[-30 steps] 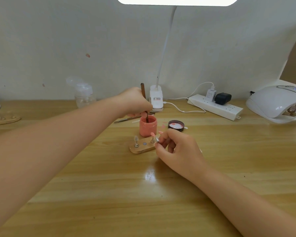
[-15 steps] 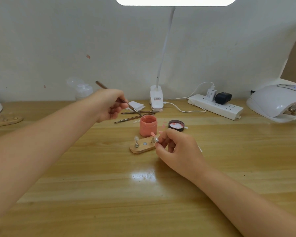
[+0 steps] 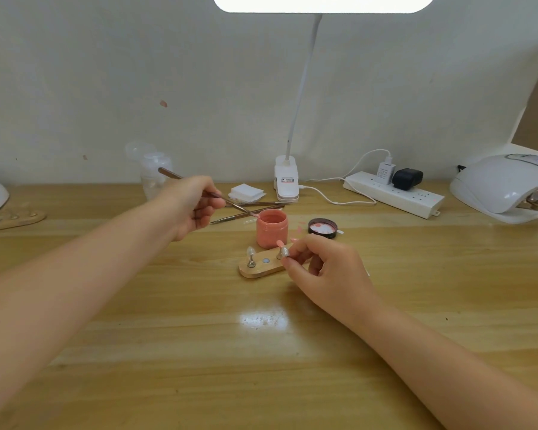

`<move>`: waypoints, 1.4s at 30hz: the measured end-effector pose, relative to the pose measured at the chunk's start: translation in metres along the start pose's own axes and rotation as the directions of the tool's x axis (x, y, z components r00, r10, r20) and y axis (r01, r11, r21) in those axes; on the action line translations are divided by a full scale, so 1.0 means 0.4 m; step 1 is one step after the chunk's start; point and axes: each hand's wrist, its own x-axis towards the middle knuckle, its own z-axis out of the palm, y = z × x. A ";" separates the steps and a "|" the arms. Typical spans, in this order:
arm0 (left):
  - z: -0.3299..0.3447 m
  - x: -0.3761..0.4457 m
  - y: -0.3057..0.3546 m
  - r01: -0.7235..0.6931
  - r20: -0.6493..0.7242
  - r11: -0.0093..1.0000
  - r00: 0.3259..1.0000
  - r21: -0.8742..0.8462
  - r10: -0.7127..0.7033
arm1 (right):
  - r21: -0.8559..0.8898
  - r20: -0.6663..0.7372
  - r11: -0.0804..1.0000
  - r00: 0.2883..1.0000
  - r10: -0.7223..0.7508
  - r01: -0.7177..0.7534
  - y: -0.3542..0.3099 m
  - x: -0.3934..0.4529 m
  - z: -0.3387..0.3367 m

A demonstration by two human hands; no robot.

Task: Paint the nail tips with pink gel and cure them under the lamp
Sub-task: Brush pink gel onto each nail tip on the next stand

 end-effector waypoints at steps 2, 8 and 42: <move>-0.006 -0.010 -0.011 -0.040 -0.078 0.997 0.996 -0.063 0.035 | 0.008 -0.013 1.000 1.000 -0.004 0.004 0.001 -0.001 0.000; -0.007 -0.103 -0.048 -0.266 -0.092 0.922 0.964 -0.283 0.249 | 0.048 -0.056 0.999 0.998 0.011 -0.008 0.003 0.002 -0.001; 0.020 -0.260 -0.218 -0.808 0.194 0.560 0.588 0.182 0.785 | 0.050 -0.133 0.999 0.991 0.004 0.003 0.002 0.005 0.007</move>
